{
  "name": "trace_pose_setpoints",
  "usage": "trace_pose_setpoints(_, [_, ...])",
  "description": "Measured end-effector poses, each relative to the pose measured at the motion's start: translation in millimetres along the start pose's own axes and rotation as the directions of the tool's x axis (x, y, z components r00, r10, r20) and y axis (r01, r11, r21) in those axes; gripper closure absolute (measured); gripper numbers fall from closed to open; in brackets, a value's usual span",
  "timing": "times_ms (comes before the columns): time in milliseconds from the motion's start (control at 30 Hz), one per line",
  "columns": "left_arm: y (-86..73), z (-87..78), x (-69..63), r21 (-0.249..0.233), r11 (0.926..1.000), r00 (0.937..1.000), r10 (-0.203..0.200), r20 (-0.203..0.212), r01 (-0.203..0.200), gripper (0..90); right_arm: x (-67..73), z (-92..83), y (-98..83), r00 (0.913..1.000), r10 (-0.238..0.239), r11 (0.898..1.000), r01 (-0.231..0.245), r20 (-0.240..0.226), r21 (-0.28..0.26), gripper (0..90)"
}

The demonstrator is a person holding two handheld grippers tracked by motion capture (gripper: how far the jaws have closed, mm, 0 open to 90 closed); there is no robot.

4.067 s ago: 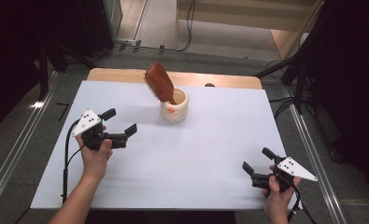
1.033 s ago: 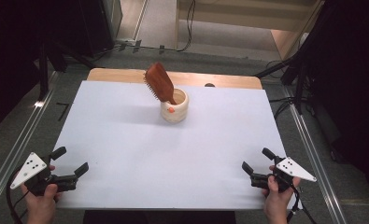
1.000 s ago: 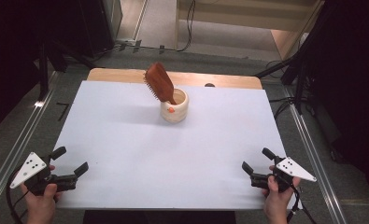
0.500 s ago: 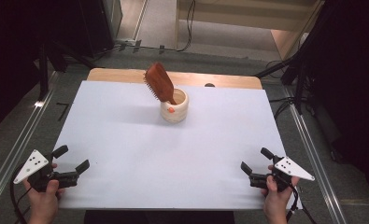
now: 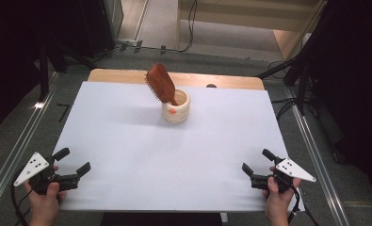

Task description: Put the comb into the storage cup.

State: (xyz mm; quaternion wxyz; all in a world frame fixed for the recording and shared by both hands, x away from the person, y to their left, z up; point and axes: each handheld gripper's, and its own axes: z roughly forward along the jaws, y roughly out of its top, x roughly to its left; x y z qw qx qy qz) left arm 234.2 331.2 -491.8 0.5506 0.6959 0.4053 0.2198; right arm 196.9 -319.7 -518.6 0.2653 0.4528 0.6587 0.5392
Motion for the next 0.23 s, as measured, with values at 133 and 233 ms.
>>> trace_pose_setpoints(133, [-0.1,0.1,0.1,-0.001,1.0,1.0,0.0,0.001,0.0,0.0,-0.3,1.1,-0.2,1.0,-0.001,1.0,0.001,0.001,0.0,0.0])
trace_pose_setpoints(233, [-0.1,0.3,0.3,-0.002,1.0,1.0,-0.002,0.005,0.002,0.0,-0.3,1.8,-0.2,1.0,0.001,1.0,-0.001,0.005,0.003,0.0])
